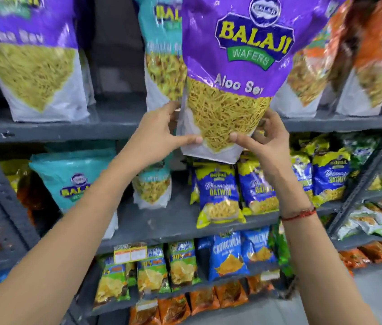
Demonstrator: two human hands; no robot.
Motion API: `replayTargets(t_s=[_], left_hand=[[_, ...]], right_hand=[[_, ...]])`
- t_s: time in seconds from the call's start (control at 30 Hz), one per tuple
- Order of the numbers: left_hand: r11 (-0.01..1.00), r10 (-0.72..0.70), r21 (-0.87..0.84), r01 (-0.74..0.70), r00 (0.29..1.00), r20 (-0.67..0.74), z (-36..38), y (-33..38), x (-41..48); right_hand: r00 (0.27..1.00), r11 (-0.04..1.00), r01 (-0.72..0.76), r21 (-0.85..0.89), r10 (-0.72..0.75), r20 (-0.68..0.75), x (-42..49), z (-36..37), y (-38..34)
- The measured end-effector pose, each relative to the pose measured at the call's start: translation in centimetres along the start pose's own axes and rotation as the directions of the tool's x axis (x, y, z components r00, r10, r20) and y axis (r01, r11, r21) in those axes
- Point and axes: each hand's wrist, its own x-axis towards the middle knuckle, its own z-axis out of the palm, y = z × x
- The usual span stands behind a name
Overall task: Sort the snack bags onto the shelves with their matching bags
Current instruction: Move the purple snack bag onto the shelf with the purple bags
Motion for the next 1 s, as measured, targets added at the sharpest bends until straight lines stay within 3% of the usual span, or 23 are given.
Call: replayTargets(t_s=[0.27, 0.4, 0.8, 0.93, 1.0], left_hand=[[0.999, 0.046, -0.015, -0.048, 0.995, -0.085, 3.5, 2.5, 9.4], [0.994, -0.051, 0.091, 0.061, 0.992, -0.112, 6.3, 2.9, 12.1], [0.974, -0.192, 0.104, 0.2, 0.978, -0.08, 10.8, 0.7, 14.8], [0.98, -0.168, 0.091, 0.178, 0.98, -0.105, 10.5, 0.8, 14.3], [0.991, -0.115, 0.052, 0.125, 0.98, -0.164, 9.7, 1.1, 13.6]], right_hand=[[0.994, 0.995, 0.104, -0.007, -0.104, -0.021, 8.6, -3.7, -1.2], [0.997, 0.994, 0.077, -0.081, -0.076, 0.016, 11.4, -5.6, 0.3], [0.997, 0.977, 0.039, -0.21, -0.025, 0.069, 13.3, -7.0, 4.6], [1.0, 0.982, -0.017, -0.189, 0.017, 0.001, 12.7, -6.4, 4.7], [0.99, 0.98, 0.038, -0.193, -0.064, -0.13, 11.8, -5.1, 4.3]])
